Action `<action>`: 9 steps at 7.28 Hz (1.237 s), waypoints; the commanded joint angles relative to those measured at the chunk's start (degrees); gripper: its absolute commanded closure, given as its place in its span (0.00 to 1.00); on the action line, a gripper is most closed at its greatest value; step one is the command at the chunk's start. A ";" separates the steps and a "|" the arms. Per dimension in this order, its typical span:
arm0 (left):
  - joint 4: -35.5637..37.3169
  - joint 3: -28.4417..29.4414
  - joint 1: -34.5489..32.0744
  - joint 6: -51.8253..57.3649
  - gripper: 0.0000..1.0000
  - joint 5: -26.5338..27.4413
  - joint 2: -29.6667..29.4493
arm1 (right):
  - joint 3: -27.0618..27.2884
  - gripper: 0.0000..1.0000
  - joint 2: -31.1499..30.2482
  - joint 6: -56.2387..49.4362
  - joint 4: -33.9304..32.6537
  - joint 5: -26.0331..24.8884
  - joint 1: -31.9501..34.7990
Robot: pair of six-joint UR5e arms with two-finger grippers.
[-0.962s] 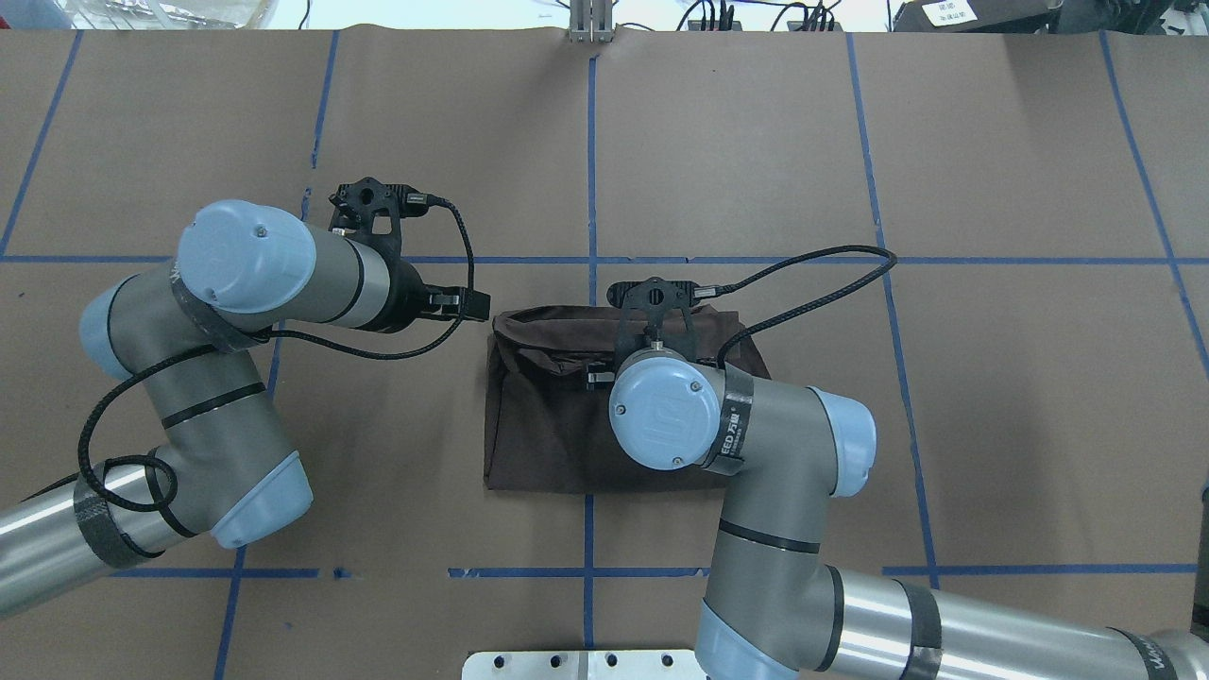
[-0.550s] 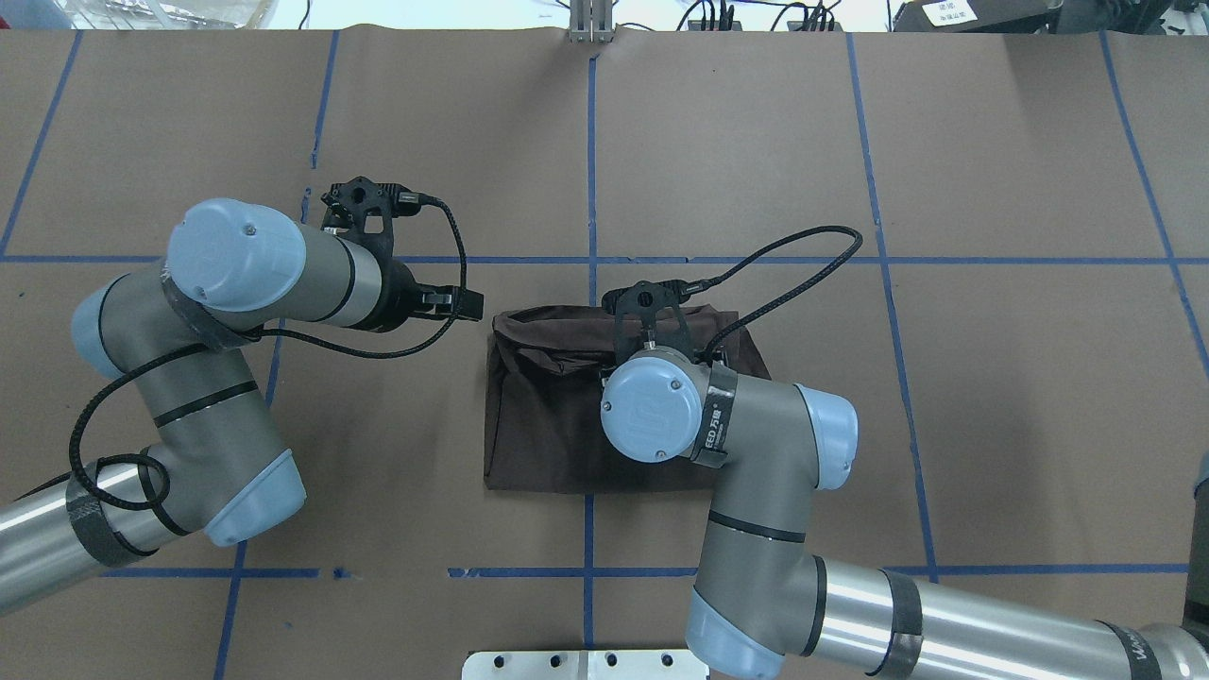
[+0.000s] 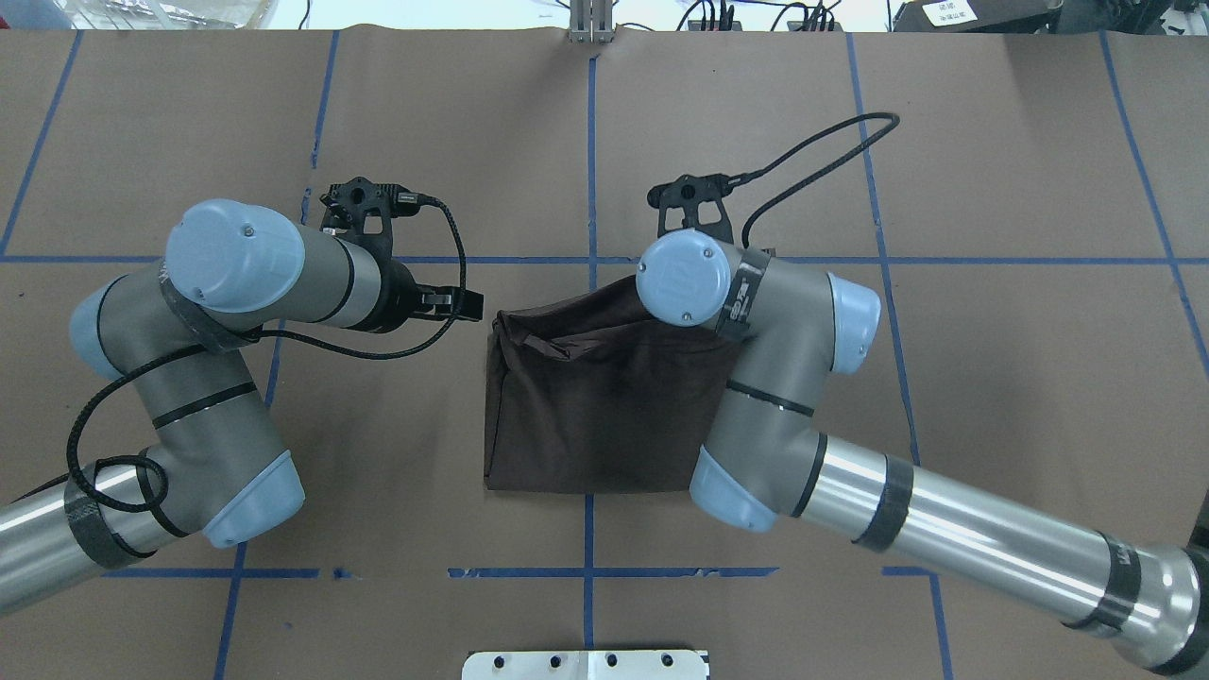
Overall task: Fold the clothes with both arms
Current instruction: 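Open the right gripper and raise it away from the shirt while the left holds, then release the shirt with the left gripper and lift it away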
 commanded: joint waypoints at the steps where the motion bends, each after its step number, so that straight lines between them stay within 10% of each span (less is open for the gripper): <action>1: 0.09 -0.09 0.32 -1.89 0.00 0.00 0.02 | -11.23 0.00 4.90 -1.02 6.89 9.60 9.07; 3: 0.70 0.25 1.63 -3.90 0.00 0.26 -1.03 | -11.02 0.00 4.74 -4.54 10.53 23.08 14.30; 9: 11.12 4.02 13.77 -9.11 0.00 10.81 -9.00 | -4.25 0.00 0.70 -4.45 10.63 23.29 14.21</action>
